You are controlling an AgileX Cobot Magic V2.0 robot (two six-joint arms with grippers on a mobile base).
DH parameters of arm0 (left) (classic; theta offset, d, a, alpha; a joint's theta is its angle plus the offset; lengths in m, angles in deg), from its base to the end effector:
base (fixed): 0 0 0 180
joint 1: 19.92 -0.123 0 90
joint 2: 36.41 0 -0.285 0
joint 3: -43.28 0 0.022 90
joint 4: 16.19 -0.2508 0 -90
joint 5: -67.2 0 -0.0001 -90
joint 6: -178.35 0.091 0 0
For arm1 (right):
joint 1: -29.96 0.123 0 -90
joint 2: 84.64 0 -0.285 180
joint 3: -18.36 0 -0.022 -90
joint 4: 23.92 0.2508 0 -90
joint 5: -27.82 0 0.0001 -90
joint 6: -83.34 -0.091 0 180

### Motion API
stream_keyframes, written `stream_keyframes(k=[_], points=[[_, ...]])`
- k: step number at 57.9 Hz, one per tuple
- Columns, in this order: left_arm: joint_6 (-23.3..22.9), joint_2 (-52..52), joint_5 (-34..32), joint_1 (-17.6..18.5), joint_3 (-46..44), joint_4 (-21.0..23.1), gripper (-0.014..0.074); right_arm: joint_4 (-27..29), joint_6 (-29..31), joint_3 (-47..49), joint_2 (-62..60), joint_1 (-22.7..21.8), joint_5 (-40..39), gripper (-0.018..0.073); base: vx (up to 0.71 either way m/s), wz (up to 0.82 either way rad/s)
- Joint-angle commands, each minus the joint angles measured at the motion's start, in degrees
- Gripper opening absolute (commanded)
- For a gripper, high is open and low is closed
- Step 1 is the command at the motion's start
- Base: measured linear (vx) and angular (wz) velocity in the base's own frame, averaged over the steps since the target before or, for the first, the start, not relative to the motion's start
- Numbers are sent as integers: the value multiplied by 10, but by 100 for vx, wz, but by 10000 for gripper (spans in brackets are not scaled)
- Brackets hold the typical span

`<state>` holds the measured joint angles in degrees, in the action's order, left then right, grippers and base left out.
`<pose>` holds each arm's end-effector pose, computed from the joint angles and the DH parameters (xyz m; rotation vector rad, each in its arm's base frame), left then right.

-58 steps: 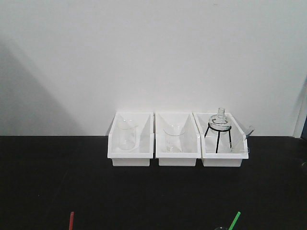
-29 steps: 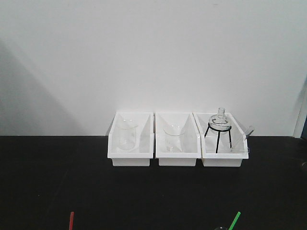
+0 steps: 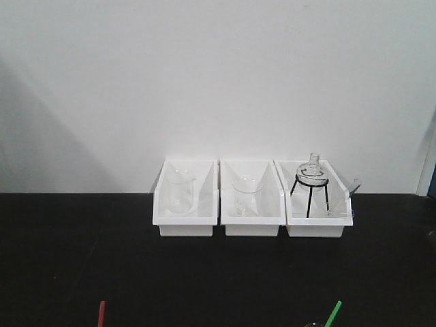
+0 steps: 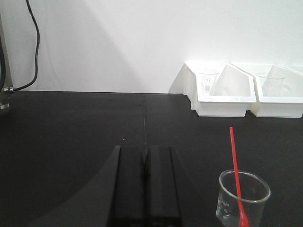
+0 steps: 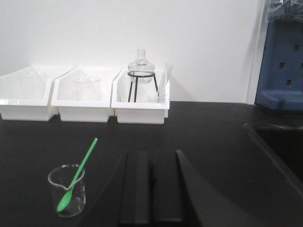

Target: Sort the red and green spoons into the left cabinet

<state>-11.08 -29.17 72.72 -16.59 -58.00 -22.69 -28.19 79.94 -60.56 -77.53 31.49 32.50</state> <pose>0.0568 -0.0023 0.1961 -0.0033 1.5965 -0.0767 0.0569 0.0010 0.1964 -0.0282 1.5827 0.0044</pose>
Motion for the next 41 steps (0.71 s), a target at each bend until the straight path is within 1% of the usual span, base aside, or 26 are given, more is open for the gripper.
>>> stream_keyframes(k=[1,8,13,16,19,20,24,28,31,34,38,41], points=[[-4,-12,-52,1,-1,1,2,-1,6,-6,-7,-2,-58,-6,0,0],[-4,-12,-52,1,-1,1,2,-1,6,-6,-7,-2,-58,-6,0,0],[-6,-12,-82,1,-3,1,2,-1,6,-5,-7,-2,-64,-6,0,0],[-14,-12,-100,1,-6,1,2,0,5,-5,-7,-2,-86,-6,0,0],[-28,-12,-132,1,-7,1,2,4,0,-5,-7,-2,-109,-6,0,0],[-33,-12,-154,1,-7,1,2,4,-1,-5,-7,-2,-114,-6,0,0],[-52,-12,-212,1,-7,1,2,16,-21,-2,-7,-2,-167,-6,0,0],[-76,-12,-257,1,-14,1,2,30,-50,14,-7,-2,-189,-6,0,0],[-92,-11,-247,1,-29,1,2,31,-64,36,-7,-2,-186,-6,0,0],[-103,-9,-215,1,-57,1,2,28,-70,70,-6,-2,-170,-6,0,0],[-102,2,-134,1,-105,-1,2,23,-69,134,8,-2,-119,-6,0,0],[-88,24,-77,1,-148,-6,2,13,-63,183,33,-2,-77,-6,0,0]])
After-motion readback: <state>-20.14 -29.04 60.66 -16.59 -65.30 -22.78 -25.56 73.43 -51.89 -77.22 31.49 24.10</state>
